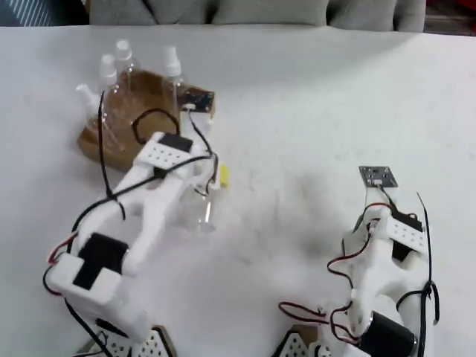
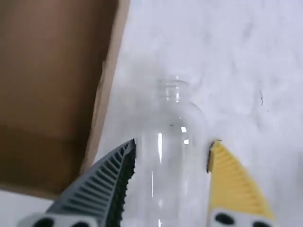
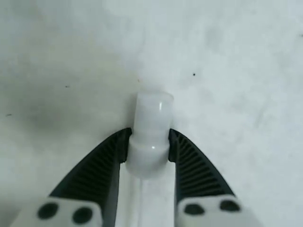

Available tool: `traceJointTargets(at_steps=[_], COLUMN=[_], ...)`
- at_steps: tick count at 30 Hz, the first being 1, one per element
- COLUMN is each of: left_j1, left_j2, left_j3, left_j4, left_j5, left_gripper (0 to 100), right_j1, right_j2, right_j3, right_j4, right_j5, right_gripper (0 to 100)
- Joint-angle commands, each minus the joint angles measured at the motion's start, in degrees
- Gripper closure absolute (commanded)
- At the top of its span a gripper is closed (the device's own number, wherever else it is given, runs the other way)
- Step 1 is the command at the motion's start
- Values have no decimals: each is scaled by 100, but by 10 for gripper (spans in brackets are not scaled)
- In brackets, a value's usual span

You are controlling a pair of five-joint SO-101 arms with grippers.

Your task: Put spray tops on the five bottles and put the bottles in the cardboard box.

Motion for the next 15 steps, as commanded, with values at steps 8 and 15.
traceJointTargets(at_steps=[8, 15], left_j1=[462, 1024], left_j2=[725, 708], left_j3=[-431, -440], left_j4=[-9, 835], left_j5=[-185, -167], left_gripper=[763, 763], right_j1=[-66, -66], right_j2=[-127, -127], right_j3=[-26, -26], right_j4=[-57, -57], right_j5=[0, 0], right_gripper=[981, 981])
